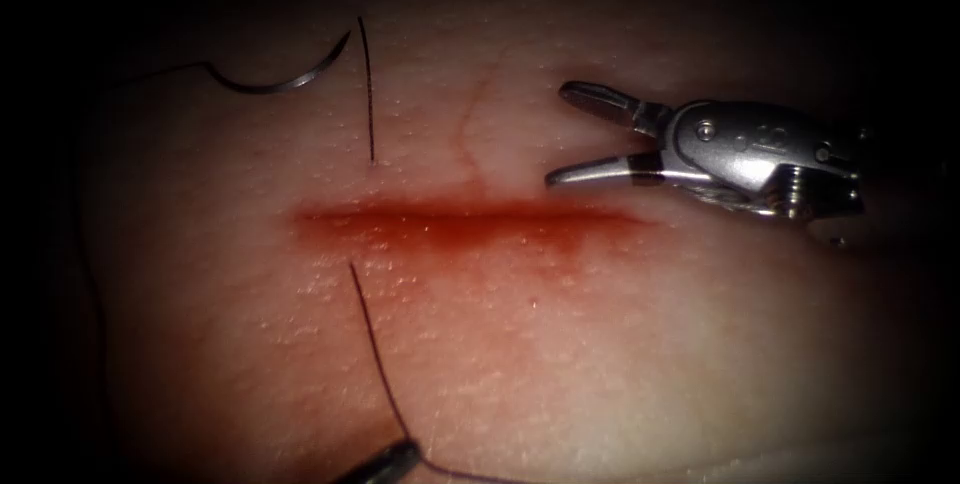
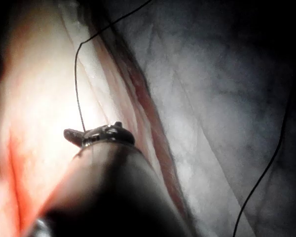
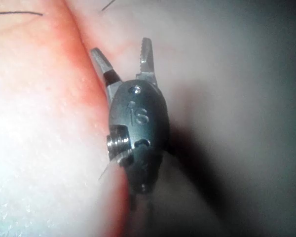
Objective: Wound Closure
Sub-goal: Grasp a long length of thread with the left grasper, then use the right gripper to grasp the suture and regrasp with the right for a longer length
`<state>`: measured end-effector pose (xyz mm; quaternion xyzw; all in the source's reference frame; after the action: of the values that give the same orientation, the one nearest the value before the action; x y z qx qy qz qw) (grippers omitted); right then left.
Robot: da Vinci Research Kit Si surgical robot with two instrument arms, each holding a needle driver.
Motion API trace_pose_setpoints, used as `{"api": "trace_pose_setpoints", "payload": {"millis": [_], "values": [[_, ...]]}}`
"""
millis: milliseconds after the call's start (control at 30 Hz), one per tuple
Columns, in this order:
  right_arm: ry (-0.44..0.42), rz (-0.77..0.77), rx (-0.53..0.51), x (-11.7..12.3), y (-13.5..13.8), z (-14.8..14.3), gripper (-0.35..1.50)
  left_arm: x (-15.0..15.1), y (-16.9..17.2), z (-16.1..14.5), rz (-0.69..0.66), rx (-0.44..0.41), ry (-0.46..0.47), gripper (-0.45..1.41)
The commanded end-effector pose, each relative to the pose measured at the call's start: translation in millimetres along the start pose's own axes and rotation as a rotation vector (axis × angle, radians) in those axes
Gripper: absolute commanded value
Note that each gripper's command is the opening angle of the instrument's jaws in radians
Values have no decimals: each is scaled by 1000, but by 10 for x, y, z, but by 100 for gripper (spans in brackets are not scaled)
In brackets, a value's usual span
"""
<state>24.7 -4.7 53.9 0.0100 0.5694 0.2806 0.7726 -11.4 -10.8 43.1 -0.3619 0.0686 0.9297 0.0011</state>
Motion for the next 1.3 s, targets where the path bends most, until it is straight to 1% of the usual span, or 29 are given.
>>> {"api": "trace_pose_setpoints", "payload": {"millis": [33,67,133,200,233,433,500,567,600,633,767,833,967,1133,1167,1300], "values": [[3,-1,1,-4,-1,8,118,1,5,11,21,4,-15,42],[3,-1,1,-4,-2,8,118,1,8,22,67,23,-55,44],[3,-1,1,-4,-2,8,118,0,7,28,107,34,-80,47],[3,-1,1,-4,-2,8,118,-3,4,32,133,45,-113,47],[3,-1,1,-4,-3,8,118,-6,1,36,143,54,-129,44],[3,-1,0,-3,-3,10,118,-25,2,51,154,68,-146,44],[3,-1,-1,-3,-4,10,118,-27,2,55,154,70,-144,41],[3,-1,-1,-3,-4,11,118,-27,2,58,154,64,-128,31],[3,-1,-1,-3,-4,11,118,-26,1,58,153,64,-128,31],[3,-1,-1,-3,-4,11,118,-26,0,58,152,64,-129,22],[3,-1,-1,-3,-4,11,118,-26,-2,60,184,61,-117,-45],[3,-1,-1,-3,-4,10,118,-30,-5,59,227,50,-101,-45],[5,0,6,-3,-5,10,115,-36,-9,55,246,38,-79,-45],[27,-24,98,-3,-18,16,110,-49,-26,42,276,35,-51,-45],[40,-49,144,-2,-28,23,110,-55,-32,36,287,22,-28,-45],[66,-122,220,3,-51,41,108,-63,-42,27,296,-11,52,-45]]}}
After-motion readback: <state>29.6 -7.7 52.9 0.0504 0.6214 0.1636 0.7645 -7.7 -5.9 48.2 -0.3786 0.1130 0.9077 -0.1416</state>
